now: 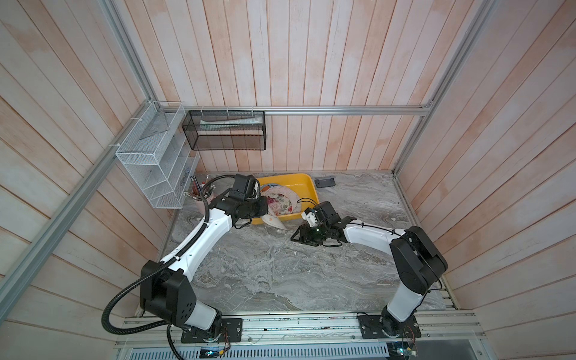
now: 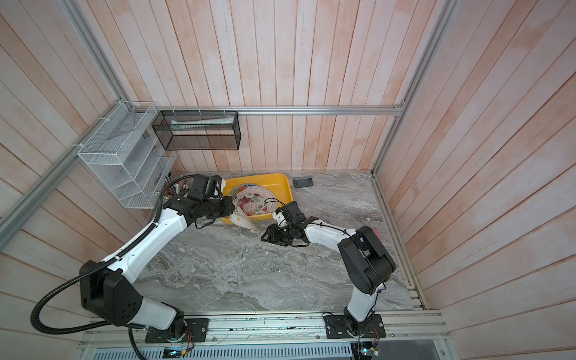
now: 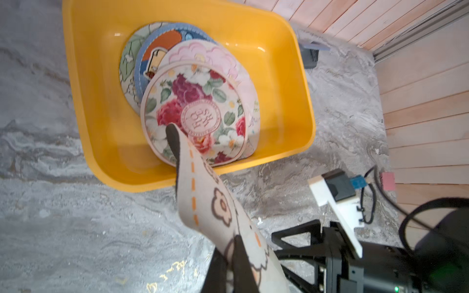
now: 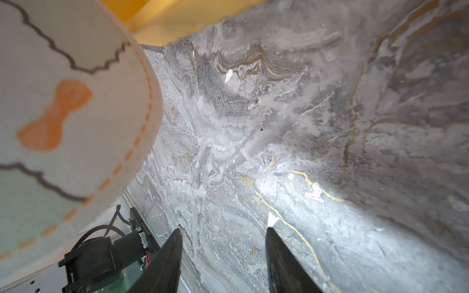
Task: Put the coasters into the storage box
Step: Place the coaster in the storage box.
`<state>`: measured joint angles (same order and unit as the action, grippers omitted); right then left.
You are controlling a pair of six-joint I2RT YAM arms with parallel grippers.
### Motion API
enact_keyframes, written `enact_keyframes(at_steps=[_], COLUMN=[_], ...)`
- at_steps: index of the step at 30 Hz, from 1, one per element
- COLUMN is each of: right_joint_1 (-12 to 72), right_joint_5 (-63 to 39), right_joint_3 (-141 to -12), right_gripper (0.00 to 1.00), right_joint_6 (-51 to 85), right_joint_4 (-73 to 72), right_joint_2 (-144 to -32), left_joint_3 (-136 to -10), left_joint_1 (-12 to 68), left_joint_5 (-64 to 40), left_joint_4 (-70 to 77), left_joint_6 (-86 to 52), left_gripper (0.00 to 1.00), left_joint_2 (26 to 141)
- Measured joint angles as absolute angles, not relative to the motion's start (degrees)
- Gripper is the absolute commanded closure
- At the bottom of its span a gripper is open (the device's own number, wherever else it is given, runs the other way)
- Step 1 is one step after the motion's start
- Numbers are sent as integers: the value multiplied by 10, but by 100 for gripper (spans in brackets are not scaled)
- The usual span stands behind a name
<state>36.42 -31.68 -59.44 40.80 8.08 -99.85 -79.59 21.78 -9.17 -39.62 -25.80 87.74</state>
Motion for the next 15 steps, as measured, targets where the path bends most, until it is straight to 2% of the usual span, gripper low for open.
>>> enact_keyframes(at_steps=[10, 15], right_joint_1=[344, 332], right_joint_5=[-317, -317], right_joint_3=[-578, -567], right_gripper=[46, 46], right_joint_6=[420, 421], right_joint_4=[67, 62], right_joint_2=[-975, -956], left_joint_3=[-994, -1051], left_joint_1=[218, 219], left_joint_5=[-117, -134], left_joint_4=[-382, -362], left_joint_6=[-220, -216], left_gripper=[100, 100], left_joint_2=[1048, 1110])
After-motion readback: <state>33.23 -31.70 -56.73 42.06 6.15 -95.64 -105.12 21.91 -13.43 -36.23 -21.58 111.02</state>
